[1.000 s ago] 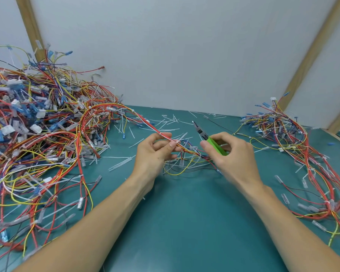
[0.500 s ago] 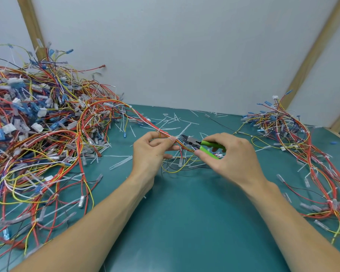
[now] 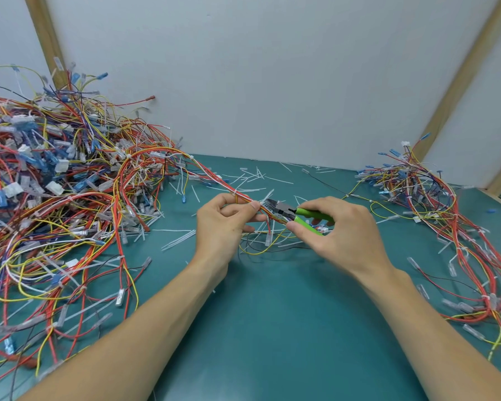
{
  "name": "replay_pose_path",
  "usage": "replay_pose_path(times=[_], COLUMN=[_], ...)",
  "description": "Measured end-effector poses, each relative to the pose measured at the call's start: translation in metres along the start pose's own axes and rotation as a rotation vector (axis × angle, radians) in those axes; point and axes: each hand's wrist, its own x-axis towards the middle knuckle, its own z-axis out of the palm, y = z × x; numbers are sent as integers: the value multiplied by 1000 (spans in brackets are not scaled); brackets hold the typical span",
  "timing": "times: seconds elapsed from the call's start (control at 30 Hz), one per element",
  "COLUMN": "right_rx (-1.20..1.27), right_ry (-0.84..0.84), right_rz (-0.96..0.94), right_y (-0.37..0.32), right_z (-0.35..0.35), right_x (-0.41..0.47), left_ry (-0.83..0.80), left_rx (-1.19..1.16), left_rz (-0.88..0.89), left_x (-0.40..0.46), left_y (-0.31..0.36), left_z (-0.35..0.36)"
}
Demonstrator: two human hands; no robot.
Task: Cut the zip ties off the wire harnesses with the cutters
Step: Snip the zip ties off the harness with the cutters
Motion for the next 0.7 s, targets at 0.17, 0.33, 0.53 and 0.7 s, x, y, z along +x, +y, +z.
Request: replay_pose_path(times=[0.17, 0.33, 0.53, 0.7], right_rx=[10, 16, 7, -1], right_ry=[4, 16, 37, 59], right_rz=[-6, -13, -17, -21], right_y=[0, -1, 0, 0], right_z=[0, 1, 2, 2], right_x=[0, 0, -1, 0], left_ry=[3, 8, -6, -22], left_rx=[1, 10, 45, 93], left_rz=[3, 11, 49, 109], left_x=[0, 1, 1, 2], left_y=[-1, -3, -4, -5], left_z=[-1, -1, 1, 2])
